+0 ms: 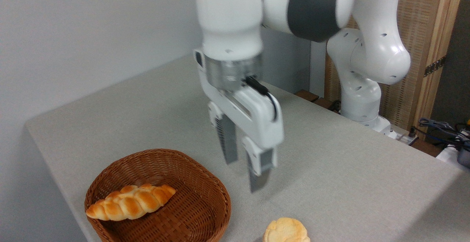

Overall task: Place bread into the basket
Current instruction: 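Move the open gripper over the round bun and lower it, then close the gripper on the round bun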

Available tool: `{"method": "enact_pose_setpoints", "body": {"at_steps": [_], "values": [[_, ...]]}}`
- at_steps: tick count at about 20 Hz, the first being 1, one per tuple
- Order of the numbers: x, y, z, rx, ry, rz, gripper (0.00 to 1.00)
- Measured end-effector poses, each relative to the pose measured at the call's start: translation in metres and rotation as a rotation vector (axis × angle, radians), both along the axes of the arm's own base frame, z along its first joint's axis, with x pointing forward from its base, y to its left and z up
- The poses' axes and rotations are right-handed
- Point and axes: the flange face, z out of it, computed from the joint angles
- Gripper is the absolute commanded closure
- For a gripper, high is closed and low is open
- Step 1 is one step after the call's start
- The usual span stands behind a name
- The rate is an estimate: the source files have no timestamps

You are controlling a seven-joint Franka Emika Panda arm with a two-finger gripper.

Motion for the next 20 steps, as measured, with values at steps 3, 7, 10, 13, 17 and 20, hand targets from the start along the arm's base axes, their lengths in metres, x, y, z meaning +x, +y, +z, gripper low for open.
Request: {"method": "enact_pose_setpoints", "body": {"at_steps": [3,7,10,13,17,20], "values": [[-0.004,0.028,-0.010,0.012,-0.006,0.011,0.00],[-0.006,0.055,-0.022,0.027,-0.021,0.024,0.00],[-0.005,0.069,-0.035,0.049,-0.014,0.034,0.00],[-0.003,0.079,-0.051,0.083,-0.008,0.035,0.00],[-0.001,0.092,-0.067,0.102,0.005,0.029,0.00],[-0.001,0.095,-0.075,0.105,0.020,0.021,0.00]]}}
